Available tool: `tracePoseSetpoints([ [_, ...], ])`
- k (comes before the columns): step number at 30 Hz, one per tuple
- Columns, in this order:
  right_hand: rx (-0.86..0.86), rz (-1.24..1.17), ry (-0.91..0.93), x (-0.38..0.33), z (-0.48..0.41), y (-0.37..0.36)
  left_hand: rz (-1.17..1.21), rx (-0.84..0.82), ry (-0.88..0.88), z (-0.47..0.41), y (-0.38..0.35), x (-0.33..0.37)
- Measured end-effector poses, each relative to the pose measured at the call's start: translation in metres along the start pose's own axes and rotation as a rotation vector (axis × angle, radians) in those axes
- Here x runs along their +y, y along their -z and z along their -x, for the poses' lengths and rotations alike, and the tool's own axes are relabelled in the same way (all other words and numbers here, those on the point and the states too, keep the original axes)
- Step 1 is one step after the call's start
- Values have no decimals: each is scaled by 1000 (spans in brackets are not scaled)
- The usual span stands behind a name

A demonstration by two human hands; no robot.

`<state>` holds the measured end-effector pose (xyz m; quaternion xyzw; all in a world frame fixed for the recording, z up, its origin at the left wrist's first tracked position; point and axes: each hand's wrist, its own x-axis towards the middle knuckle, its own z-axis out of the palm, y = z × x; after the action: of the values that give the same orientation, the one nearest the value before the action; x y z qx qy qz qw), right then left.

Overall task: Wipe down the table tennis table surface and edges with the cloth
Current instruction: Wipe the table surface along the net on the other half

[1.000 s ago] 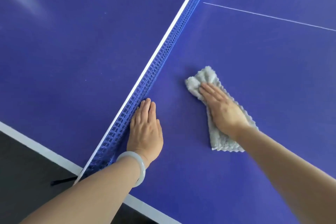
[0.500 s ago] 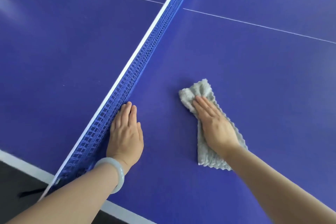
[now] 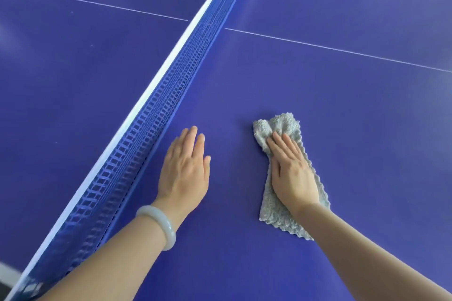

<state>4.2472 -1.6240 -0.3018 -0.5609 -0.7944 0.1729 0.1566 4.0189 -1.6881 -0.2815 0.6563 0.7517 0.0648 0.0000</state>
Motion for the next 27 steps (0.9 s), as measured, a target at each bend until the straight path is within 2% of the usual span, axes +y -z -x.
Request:
tracePoseSetpoints([
  [3, -29, 24, 63, 0, 0, 1, 12, -81, 75, -39, -16, 16],
  [5, -51, 40, 123, 5, -1, 1, 25, -73, 133, -47, -28, 18],
  [9, -210, 105, 440, 49, -31, 24, 103, -24, 164, -49, -34, 21],
  [10, -206, 128, 438, 67, -47, 33, 105, -22, 164, -50, -34, 21],
  [11, -162, 142, 349, 86, -65, 42, 102, -23, 167, -51, -33, 21],
  [13, 0, 115, -2, 117, -98, 55, 92, -36, 175, -52, -32, 21],
  [15, 96, 125, -279, 114, -121, 50, 94, -39, 181, -51, -32, 19],
  [17, 93, 146, -308, 80, -124, 30, 108, -36, 186, -52, -33, 17],
  [19, 19, 129, -116, 37, -101, 7, 117, -26, 188, -51, -34, 17],
  [22, -190, 172, 301, -8, -34, -9, 118, -26, 193, -52, -34, 18],
  [25, -298, 115, 578, 17, -1, 16, 123, -24, 192, -52, -34, 20],
  [27, -242, 132, 594, 55, -17, 35, 122, -23, 199, -52, -34, 20],
])
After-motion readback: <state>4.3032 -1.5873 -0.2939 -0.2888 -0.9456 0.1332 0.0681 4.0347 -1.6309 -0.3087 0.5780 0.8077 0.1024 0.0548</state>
